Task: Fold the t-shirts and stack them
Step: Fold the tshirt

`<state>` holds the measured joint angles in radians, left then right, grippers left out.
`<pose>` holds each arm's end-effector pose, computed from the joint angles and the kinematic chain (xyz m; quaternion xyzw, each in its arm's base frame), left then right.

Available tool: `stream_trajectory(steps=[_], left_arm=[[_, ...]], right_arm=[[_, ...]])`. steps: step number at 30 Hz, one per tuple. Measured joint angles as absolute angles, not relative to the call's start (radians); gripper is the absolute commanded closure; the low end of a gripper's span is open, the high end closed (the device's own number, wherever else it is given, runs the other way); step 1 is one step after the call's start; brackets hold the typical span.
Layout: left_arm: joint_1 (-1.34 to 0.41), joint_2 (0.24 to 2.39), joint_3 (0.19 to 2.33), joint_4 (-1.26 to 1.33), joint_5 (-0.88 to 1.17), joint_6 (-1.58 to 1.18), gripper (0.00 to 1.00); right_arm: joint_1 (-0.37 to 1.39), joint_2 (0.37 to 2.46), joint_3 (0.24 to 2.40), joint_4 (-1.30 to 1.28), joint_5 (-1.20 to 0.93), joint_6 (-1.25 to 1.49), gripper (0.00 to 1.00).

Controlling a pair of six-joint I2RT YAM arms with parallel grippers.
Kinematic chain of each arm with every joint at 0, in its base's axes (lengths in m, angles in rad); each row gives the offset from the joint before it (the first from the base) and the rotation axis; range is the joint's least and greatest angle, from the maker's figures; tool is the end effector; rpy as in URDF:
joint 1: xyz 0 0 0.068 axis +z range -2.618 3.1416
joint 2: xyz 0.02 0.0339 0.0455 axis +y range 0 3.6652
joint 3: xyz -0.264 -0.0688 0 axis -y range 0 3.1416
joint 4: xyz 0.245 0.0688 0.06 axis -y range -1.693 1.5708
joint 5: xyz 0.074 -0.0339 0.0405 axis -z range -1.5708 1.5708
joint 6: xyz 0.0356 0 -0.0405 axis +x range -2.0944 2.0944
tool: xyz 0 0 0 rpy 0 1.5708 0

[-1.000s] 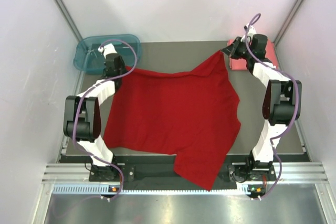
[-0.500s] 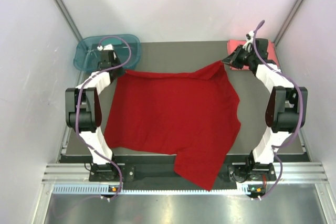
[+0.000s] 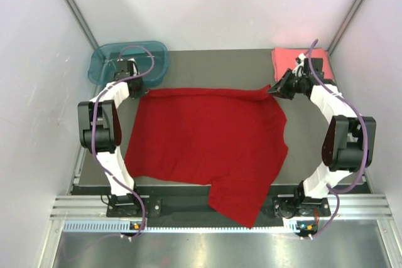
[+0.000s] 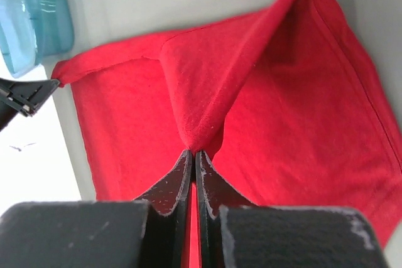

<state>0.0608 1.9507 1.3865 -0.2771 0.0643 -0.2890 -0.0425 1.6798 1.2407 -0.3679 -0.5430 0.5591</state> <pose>0.4294 0.0238 0.1967 -0.1512 0.9215 -0.0704 0.3508 0.3687 0.0027 0.2506 0.1694 0.8834 0.3323 0.2836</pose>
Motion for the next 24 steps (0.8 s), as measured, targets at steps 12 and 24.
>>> stream_trajectory(steps=[12, 24], left_arm=[[0.133, 1.960, 1.509, -0.442, 0.123, -0.235, 1.00], [0.137, 2.027, 1.567, -0.550, 0.177, -0.210, 1.00]], right_arm=[[-0.068, 1.634, 1.246, -0.492, -0.561, 0.525, 1.00], [-0.068, 1.535, 1.159, -0.546, -0.624, 0.554, 1.00]])
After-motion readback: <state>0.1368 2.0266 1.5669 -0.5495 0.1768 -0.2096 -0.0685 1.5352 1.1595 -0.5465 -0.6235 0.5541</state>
